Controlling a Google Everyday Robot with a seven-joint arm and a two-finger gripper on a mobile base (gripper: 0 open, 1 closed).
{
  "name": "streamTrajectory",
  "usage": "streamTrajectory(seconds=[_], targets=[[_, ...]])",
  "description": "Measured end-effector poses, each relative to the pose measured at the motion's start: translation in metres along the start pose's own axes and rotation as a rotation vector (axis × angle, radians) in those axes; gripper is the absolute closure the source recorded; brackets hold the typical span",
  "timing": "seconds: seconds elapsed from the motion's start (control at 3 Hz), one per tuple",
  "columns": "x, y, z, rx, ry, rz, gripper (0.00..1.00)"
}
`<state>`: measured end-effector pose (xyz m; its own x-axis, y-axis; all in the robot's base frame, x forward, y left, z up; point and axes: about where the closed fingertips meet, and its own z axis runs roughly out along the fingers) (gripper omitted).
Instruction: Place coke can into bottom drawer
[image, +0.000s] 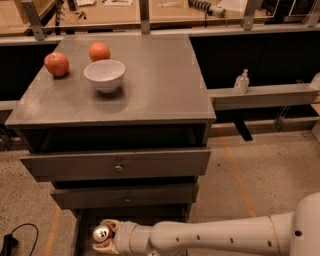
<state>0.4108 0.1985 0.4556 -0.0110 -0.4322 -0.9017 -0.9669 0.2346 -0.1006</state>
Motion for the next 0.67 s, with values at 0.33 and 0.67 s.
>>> streamTrajectory(seconds=[0.33, 0.67], targets=[[0.0, 0.0, 0.0, 0.0, 0.0, -0.001, 1.0], [0.03, -0.006, 0.016, -0.031, 0.022, -0.005, 1.0]])
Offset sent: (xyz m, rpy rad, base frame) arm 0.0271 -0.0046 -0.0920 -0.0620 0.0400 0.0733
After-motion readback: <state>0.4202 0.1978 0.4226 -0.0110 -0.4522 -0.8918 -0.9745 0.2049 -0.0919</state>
